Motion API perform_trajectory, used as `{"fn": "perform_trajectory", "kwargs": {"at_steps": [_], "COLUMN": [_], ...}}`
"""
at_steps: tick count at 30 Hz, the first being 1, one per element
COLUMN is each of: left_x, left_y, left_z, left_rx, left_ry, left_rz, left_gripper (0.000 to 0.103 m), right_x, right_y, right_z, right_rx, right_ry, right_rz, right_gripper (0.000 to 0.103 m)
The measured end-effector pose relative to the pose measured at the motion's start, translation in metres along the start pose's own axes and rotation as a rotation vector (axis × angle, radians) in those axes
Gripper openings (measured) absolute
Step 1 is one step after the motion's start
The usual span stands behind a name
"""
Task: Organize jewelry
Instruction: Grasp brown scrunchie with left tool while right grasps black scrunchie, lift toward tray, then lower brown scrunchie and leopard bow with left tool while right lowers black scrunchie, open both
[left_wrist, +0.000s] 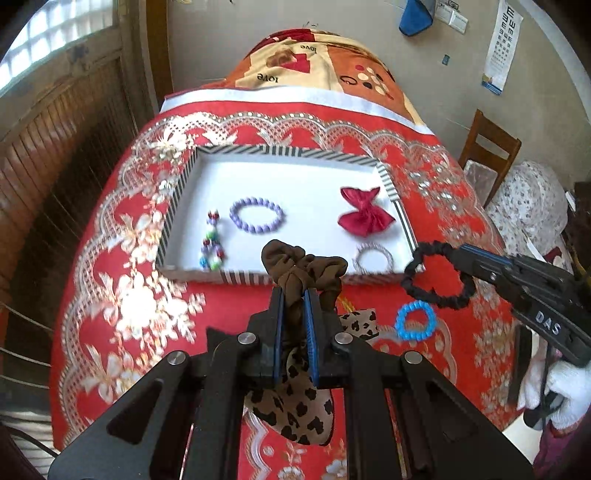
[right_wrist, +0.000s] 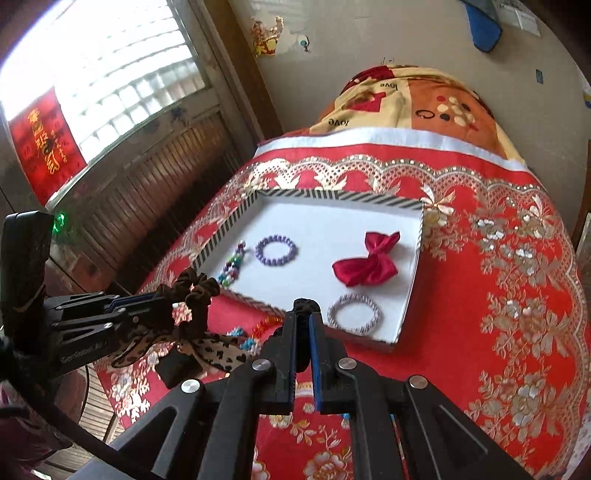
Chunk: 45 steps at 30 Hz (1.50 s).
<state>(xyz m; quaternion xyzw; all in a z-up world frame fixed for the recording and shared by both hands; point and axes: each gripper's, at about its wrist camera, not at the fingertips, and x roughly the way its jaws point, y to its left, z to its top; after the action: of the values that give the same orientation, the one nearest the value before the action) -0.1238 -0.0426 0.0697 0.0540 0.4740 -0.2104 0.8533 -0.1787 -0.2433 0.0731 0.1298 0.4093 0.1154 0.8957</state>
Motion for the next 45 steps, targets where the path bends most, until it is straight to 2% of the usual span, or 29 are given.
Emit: {"fn": "perform_trajectory", "kwargs": {"at_steps": [13,26,39,45], "left_x": [0.041,0.088,0.156,0.180], "left_y": [0.024,0.052,0.086,0.098], "left_z": [0.059,0.110,0.141,0.146], "left_rx": [0.014,0.000,-0.092,-0.125], "left_ry": [-0.001,0.034,0.109,0.137], "left_rz": [0.057,0.074,0.042,0.059], "left_gripper": [0.010,0.010,0.010,0.010], "right_x": [0.030,0.076,0.132,0.160], "right_y": [-0.003,-0.005,0.002,0.001], "right_z": [0.038,0.069,0.075,0.067], "right_rx": [-0.002,0.014,0.034,0.052], "right_ry": [0.008,0.045,0.130,0.181], "right_rz": [-0.009,0.005,0.051,0.052], "right_gripper": [0.006,0.006,0.006,0.006]}}
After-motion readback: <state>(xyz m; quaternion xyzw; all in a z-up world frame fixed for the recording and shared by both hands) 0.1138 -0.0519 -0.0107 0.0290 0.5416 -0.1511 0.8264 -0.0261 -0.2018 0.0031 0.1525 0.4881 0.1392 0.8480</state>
